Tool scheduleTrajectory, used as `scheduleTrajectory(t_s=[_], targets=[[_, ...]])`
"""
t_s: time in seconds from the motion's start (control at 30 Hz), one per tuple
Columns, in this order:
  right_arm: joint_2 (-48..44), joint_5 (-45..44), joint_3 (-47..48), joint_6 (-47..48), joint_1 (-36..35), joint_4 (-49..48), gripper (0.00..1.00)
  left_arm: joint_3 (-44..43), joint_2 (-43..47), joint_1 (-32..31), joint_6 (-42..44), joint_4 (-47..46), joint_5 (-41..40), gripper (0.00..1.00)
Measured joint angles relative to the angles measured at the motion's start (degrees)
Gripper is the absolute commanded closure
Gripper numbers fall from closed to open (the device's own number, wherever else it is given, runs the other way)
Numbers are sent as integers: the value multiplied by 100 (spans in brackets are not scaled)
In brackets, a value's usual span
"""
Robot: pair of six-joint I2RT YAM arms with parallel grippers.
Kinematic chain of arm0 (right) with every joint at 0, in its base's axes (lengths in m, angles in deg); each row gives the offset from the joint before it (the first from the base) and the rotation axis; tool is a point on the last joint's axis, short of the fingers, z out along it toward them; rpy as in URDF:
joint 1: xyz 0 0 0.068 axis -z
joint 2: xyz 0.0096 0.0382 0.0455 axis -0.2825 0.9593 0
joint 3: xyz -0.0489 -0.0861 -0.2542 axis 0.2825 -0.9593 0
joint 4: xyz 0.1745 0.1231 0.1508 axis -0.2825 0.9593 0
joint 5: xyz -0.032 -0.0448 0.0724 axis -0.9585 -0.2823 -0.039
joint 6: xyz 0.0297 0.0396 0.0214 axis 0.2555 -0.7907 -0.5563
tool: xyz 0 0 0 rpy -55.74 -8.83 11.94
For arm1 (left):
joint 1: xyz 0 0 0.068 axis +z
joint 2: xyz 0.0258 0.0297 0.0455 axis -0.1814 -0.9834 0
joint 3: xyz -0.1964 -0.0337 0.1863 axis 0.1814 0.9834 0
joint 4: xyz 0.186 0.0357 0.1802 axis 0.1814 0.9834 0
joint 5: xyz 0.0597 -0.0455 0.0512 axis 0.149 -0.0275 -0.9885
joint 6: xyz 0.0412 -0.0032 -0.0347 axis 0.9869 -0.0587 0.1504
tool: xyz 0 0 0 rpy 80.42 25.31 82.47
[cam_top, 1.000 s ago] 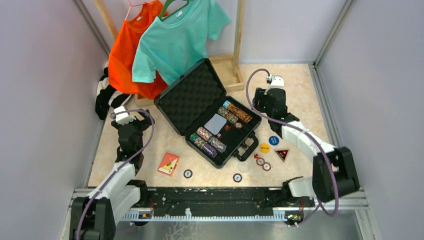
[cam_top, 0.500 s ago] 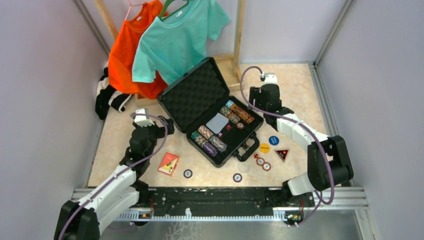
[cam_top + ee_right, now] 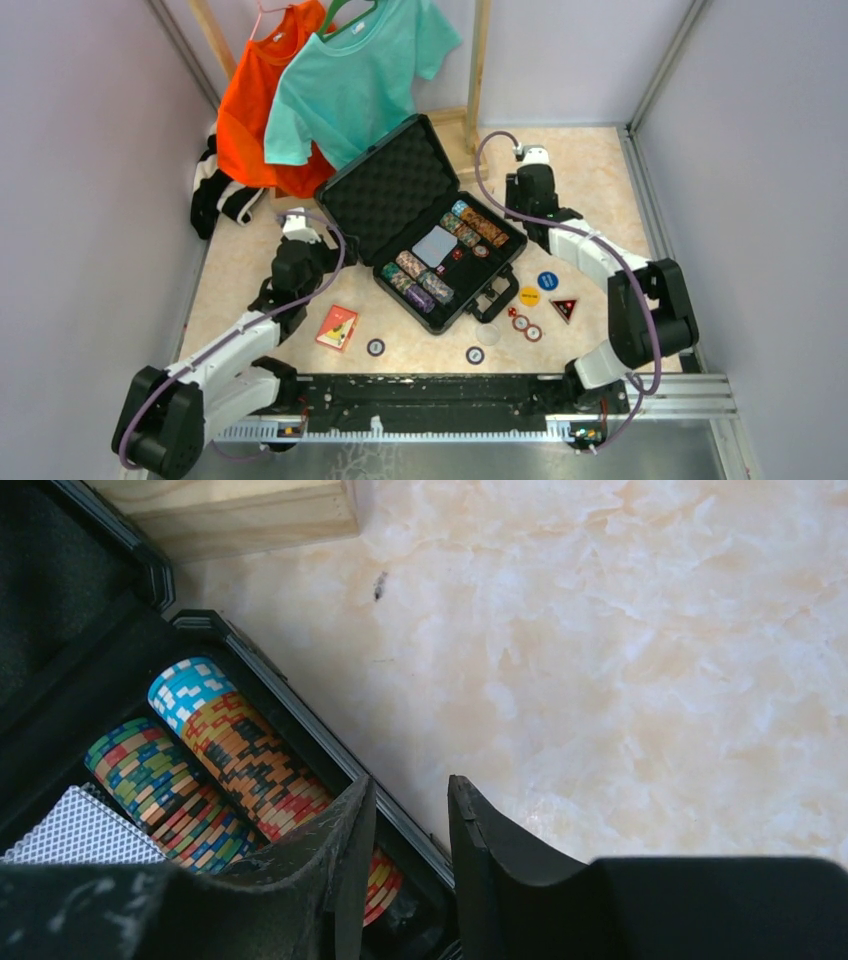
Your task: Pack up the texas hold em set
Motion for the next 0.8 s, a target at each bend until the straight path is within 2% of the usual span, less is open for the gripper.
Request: scheduleTrajectory(t_s=[0.37, 0.8], targets=[[426, 501, 0, 96, 0, 22, 64, 0, -302, -26, -7, -361, 52, 5], [1069, 531, 20, 94, 7, -177, 65, -4, -929, -46, 15, -505, 44, 4]])
